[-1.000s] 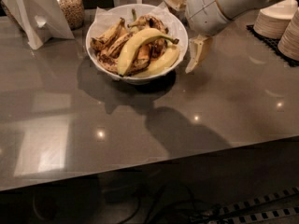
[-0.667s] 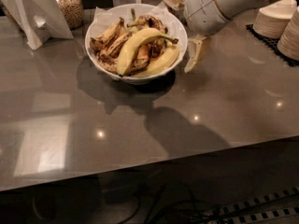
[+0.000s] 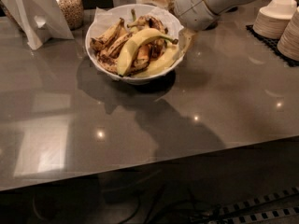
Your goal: Pick banana from white bowl
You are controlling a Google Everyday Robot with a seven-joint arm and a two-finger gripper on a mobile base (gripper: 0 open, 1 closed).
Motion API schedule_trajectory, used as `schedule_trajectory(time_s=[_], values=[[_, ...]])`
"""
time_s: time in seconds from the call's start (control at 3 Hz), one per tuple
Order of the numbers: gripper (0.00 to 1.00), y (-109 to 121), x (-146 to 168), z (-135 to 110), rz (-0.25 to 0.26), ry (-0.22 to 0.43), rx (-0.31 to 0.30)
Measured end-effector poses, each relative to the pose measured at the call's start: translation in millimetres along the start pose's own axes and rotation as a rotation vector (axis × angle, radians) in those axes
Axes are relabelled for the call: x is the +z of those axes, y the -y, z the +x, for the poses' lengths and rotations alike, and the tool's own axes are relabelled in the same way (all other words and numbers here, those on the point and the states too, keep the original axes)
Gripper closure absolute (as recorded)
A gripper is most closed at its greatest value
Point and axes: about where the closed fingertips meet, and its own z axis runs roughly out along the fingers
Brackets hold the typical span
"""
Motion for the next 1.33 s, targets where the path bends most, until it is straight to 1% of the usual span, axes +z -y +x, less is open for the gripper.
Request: schedule_trajectory(time_s=[0.33,0.67,1.0,1.33], values=[[0.42,7,14,3,0.006,0.018,-0.076],[0.52,5,27,6,-0.005,0.026,-0.129],[0.51,0,36,9,-0.019,0.034,-0.152],[0.47,-2,46,11,-0.027,0.049,-0.163]])
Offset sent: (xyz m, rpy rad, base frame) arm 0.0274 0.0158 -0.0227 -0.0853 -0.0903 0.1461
